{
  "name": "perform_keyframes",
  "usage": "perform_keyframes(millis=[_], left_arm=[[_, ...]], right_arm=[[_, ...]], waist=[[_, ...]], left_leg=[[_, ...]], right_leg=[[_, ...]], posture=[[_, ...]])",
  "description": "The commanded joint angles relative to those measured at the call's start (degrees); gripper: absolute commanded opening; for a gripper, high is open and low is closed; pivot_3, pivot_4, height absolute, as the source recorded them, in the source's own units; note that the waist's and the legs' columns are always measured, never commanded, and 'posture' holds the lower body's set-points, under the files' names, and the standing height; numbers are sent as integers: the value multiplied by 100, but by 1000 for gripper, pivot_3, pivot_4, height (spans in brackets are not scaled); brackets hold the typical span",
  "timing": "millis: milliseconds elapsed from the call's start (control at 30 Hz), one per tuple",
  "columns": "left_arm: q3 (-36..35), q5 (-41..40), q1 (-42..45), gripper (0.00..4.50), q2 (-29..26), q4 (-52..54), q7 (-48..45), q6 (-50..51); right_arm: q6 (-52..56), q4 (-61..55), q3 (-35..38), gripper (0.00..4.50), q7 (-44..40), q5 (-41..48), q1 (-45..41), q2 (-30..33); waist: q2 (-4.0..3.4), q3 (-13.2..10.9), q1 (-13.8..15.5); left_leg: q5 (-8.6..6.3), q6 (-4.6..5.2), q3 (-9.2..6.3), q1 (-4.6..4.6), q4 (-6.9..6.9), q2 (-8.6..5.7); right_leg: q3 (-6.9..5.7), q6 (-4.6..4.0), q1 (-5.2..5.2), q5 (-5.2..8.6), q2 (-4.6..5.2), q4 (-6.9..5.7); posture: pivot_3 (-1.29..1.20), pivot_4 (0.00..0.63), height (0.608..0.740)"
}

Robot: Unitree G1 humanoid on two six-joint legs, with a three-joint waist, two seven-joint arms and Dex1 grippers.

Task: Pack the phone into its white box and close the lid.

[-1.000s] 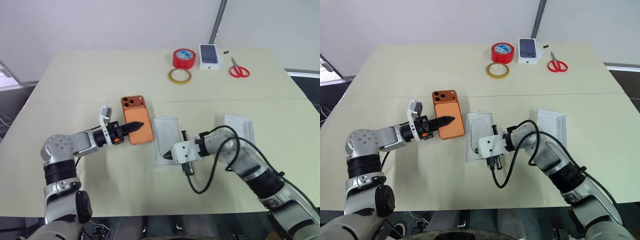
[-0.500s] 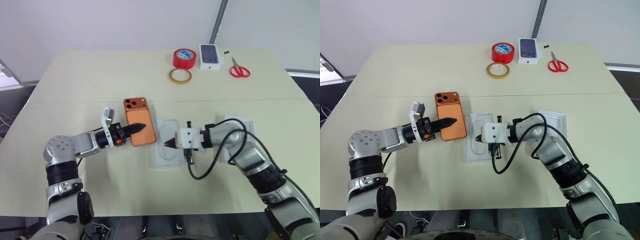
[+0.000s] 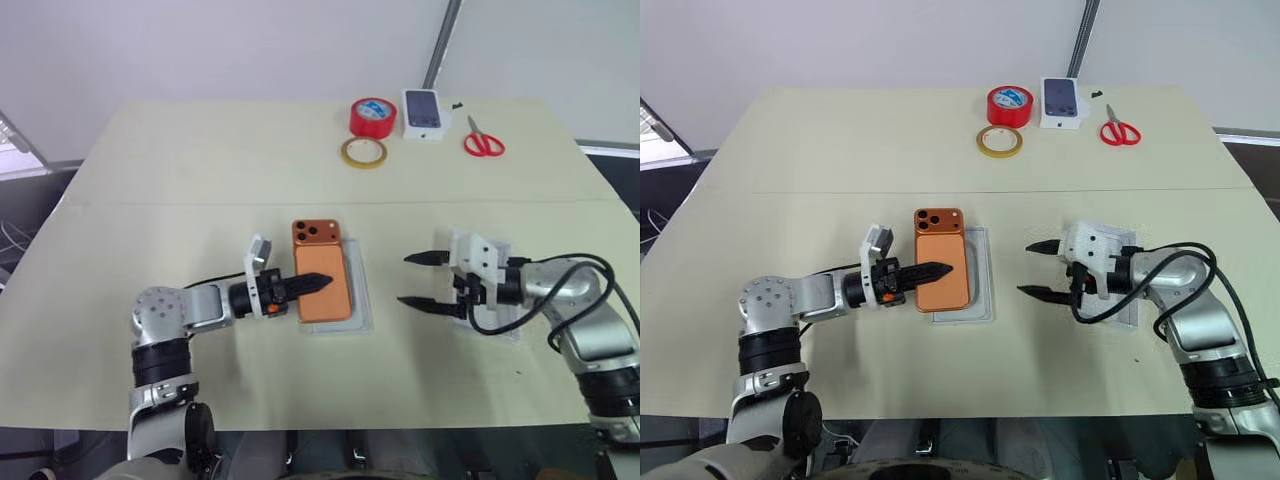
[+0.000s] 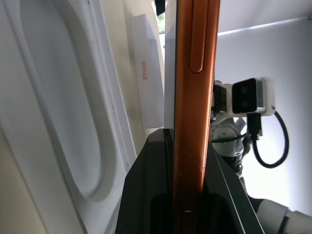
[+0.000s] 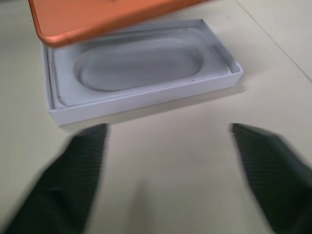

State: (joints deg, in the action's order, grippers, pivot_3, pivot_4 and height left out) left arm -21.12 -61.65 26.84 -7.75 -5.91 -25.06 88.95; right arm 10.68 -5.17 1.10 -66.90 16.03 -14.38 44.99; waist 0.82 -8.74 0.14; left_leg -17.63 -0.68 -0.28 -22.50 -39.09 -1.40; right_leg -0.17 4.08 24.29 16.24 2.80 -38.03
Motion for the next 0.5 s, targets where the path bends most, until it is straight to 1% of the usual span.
perform_keyframes(millis=[33, 133, 200, 267, 300, 333, 433, 500], left_arm=[[120, 3, 153, 0, 29, -46, -122, -181], [180, 35, 182, 0, -7, -121, -161, -225], [222, 68, 184, 1017, -16, -139, -139, -222], [291, 86, 149, 1794, -29, -94, -178, -286], [304, 85, 144, 2357, -29, -79, -184, -300], [372, 129, 135, 2797, -52, -53, -198, -320], [498, 192, 177, 4344, -128, -11, -265, -325], [560, 202, 196, 4432, -200, 28, -321, -335]], right_arm=[[-197, -205, 152, 4461, 214, -30, -50, 23], [-85, -277, 79, 4461, 310, 55, -79, -51], [-206, -254, 31, 4500, 396, -38, -79, -71], [-225, -243, 1, 4500, 456, -62, -81, -91], [-237, -242, -15, 4500, 472, -72, -82, -96], [-261, -236, -35, 4500, 481, -91, -76, -101], [-327, -203, -128, 4500, 554, -171, -104, -178], [-359, -185, -180, 4500, 589, -203, -138, -216]], waist=[[0, 0, 12], [0, 0, 20], [0, 0, 26], [0, 0, 39], [0, 0, 43], [0, 0, 45], [-1, 1, 49], [-1, 1, 43]], left_leg=[[1, -3, 0, 0, 0, 0], [2, -3, 0, 0, -1, 0], [2, -3, 0, 0, -1, 0], [2, -3, 0, 0, -1, 0], [2, -3, 0, 0, -1, 0], [2, -3, 0, -1, -1, 0], [2, -3, 0, 2, -1, 0], [2, -3, 0, 4, -1, 0]], right_leg=[[0, 0, 0, 0, 0, 0], [0, 0, 0, 0, -1, 0], [0, 0, 0, 0, -1, 0], [0, 0, 0, 0, 0, 0], [0, 0, 0, 0, 0, 0], [0, 0, 0, 0, 0, 1], [0, 0, -6, 0, 0, 2], [0, 0, -8, 0, 0, 2]], posture=[[0, 150, 740], [0, 150, 740], [0, 150, 740], [0, 150, 740], [0, 150, 740], [0, 150, 740], [0, 150, 740], [0, 150, 740]])
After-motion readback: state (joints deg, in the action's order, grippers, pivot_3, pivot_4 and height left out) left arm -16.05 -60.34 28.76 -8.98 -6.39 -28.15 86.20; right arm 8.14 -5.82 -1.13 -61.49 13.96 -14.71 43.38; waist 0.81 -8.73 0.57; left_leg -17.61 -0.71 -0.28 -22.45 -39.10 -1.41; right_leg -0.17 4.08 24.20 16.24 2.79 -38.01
